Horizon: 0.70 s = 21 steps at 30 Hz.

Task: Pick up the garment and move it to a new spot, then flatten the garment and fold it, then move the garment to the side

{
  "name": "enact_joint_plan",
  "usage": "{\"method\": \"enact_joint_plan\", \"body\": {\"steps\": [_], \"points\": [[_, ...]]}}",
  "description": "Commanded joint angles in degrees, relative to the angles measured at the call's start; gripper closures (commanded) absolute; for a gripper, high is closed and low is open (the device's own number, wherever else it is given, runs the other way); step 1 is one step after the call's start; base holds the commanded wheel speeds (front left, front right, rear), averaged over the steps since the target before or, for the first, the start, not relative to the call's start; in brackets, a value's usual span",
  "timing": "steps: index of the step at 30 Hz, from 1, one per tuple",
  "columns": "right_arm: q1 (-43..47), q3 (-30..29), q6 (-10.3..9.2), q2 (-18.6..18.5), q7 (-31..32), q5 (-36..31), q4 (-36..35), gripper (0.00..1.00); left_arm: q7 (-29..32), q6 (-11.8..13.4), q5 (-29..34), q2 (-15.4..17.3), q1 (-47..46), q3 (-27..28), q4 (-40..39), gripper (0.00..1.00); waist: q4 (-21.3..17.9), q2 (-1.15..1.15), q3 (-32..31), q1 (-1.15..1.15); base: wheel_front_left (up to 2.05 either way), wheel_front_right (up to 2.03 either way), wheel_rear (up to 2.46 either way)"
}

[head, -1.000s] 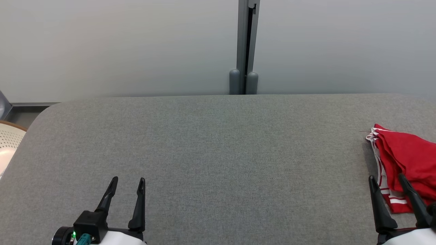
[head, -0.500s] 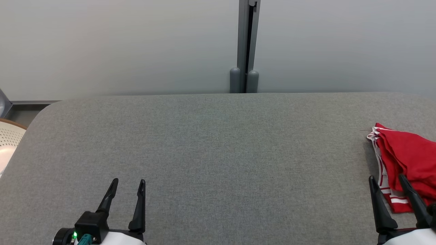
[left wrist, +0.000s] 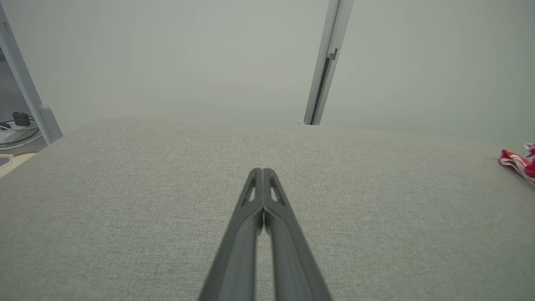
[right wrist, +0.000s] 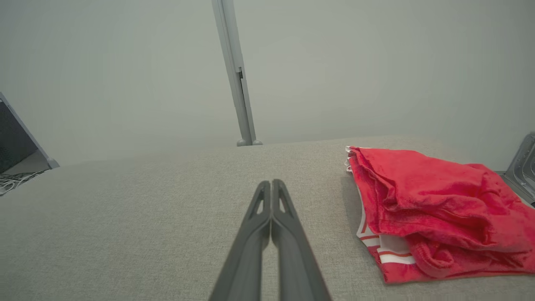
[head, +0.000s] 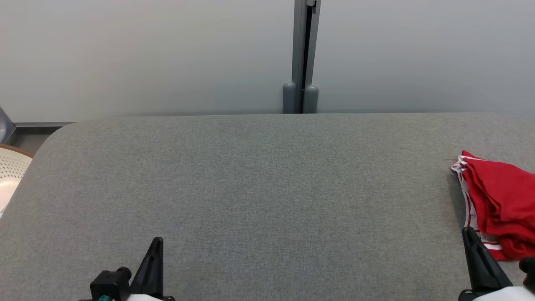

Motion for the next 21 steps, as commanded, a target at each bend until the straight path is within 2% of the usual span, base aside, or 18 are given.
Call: {"method": "enact_joint_plan", "body": {"steps": [1,10,21], "points": [[-1.4,-0.2,0.0,-0.4,0.1,2.6,-0.3,1.0,0.5,-0.5,-2.6,0.3,-1.6,0.9,-0.8,1.0,-0.1,0.0,0.0,0.0,0.0,0.0,0.0],[-3.7,-0.8,0.0,0.2,0.5,13.0,2.4,1.0,3.2,-1.5,-12.9,0.0,-2.7,2.7,-1.1,1.0,-0.5,0.0,0.2,0.0,0.0,0.0,0.0],[-5.7,-1.3,-0.01,0.8,0.9,22.2,4.7,1.0,5.6,-2.3,-22.1,-0.3,-3.8,4.4,-1.2,1.0,-0.8,0.0,0.4,0.0,0.0,0.0,0.0]]}}
